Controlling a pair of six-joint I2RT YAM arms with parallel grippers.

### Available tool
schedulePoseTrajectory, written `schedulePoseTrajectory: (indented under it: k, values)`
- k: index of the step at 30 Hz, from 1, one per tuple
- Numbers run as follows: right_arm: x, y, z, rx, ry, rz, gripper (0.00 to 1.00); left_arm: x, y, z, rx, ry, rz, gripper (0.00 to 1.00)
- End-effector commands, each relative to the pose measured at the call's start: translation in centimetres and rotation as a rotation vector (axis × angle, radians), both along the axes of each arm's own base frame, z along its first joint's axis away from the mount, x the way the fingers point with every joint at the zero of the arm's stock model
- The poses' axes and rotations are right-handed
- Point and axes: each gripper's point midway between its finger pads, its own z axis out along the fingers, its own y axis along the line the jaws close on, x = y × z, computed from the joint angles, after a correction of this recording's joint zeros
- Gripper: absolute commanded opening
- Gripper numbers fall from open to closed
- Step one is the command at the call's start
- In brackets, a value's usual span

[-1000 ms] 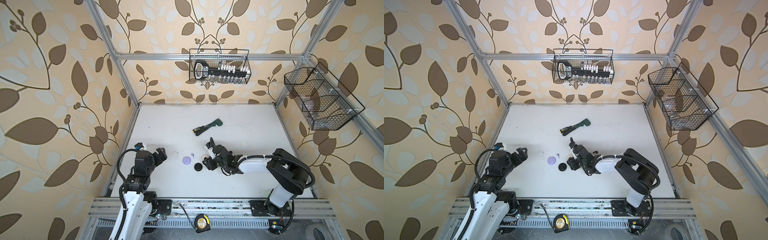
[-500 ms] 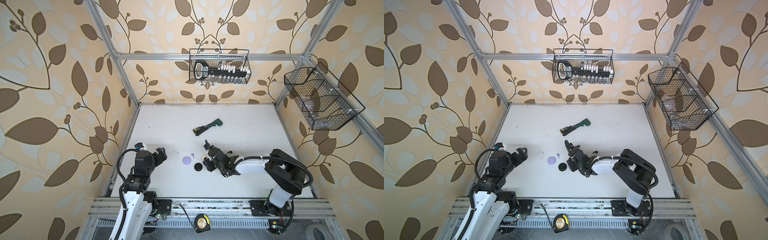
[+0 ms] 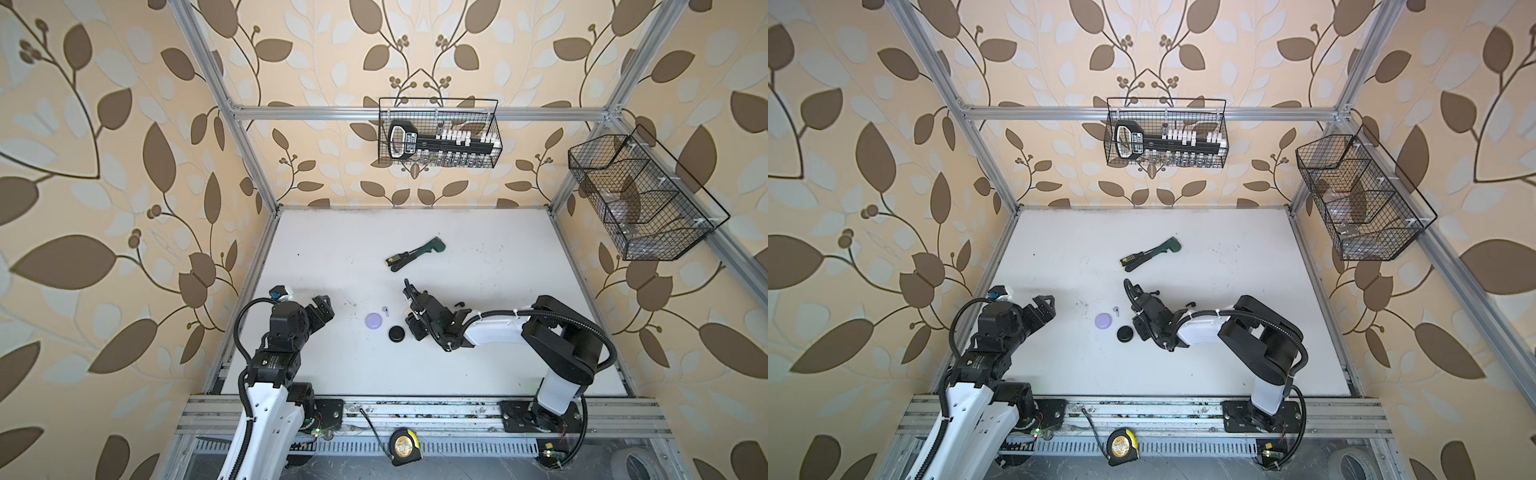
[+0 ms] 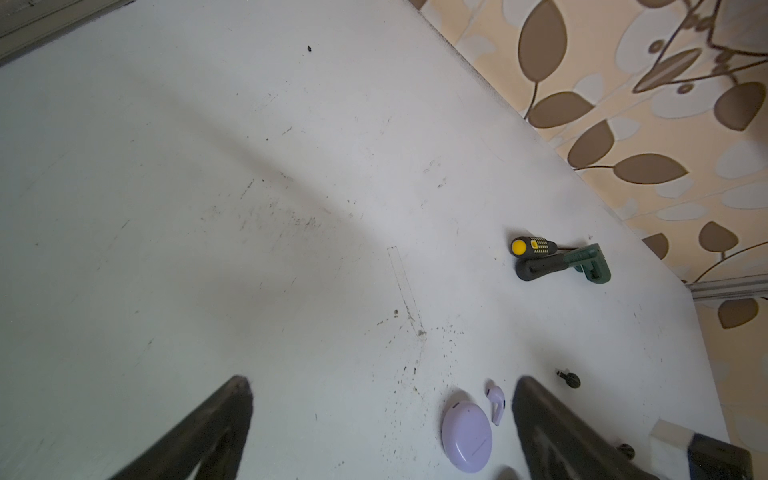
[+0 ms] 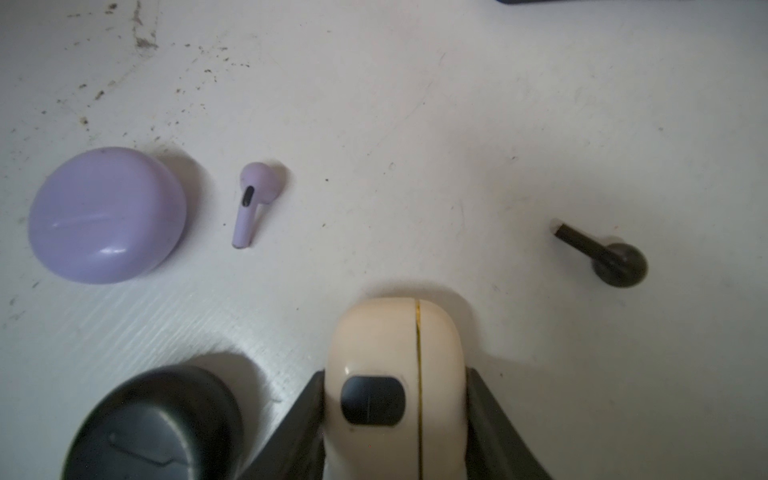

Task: Insert the wireless bluetooth earbuds into the charging case
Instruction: 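Lower the right gripper over the cream case and close on it, then lift the cream case with the right gripper while the left gripper reaches toward it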

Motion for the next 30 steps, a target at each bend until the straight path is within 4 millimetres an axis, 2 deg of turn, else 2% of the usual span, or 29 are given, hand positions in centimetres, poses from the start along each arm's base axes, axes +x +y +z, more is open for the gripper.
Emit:
schedulePoseTrajectory:
  k: [1, 5, 7, 10, 13, 16, 19, 21, 25, 28, 30]
  values:
    - [-0.9, -1.2, -1.0, -0.058, 0.008, 0.02, 0.31, 0.1, -0.1, -0.2, -0.008, -0.006, -0.003, 0.99]
    - [-0.6, -0.7, 1.4, 0.01, -0.059, 0.052, 0.24, 0.6, -0.1, 0.0, -0.017, -0.005, 0.005, 0.99]
    - [0.3, -0.1, 3.2, 0.063, -0.089, 0.076, 0.22, 0.9, -0.1, 0.7, -0.047, 0.013, 0.025, 0.99]
    - [2.1, 0.2, 6.0, 0.096, -0.143, 0.095, 0.17, 2.5, -2.1, 3.3, -0.139, -0.031, -0.053, 0.99]
    - [4.1, -0.1, 9.0, 0.129, -0.241, 0.099, 0.15, 4.3, -2.8, 5.7, -0.18, -0.089, -0.077, 0.99]
    - [6.3, -0.9, 11.4, 0.178, -0.337, 0.075, 0.14, 5.9, -3.5, 8.3, -0.172, -0.129, -0.134, 0.99]
    - [7.5, -0.2, 13.8, 0.24, -0.399, 0.131, 0.14, 6.9, -4.2, 10.5, -0.101, -0.158, -0.228, 0.99]
    - [7.6, 0.6, 15.0, 0.233, -0.435, 0.195, 0.14, 6.8, -4.4, 10.9, -0.055, -0.153, -0.262, 0.99]
    - [7.1, 1.5, 16.4, 0.196, -0.485, 0.291, 0.07, 5.9, -6.5, 11.8, -0.092, -0.215, -0.394, 0.99]
    - [6.2, 0.7, 17.0, 0.172, -0.519, 0.272, 0.07, 4.1, -9.5, 14.2, -0.173, -0.301, -0.566, 0.99]
    - [4.8, 0.5, 17.5, 0.17, -0.567, 0.268, 0.07, 3.1, -10.2, 14.4, -0.187, -0.332, -0.589, 0.99]
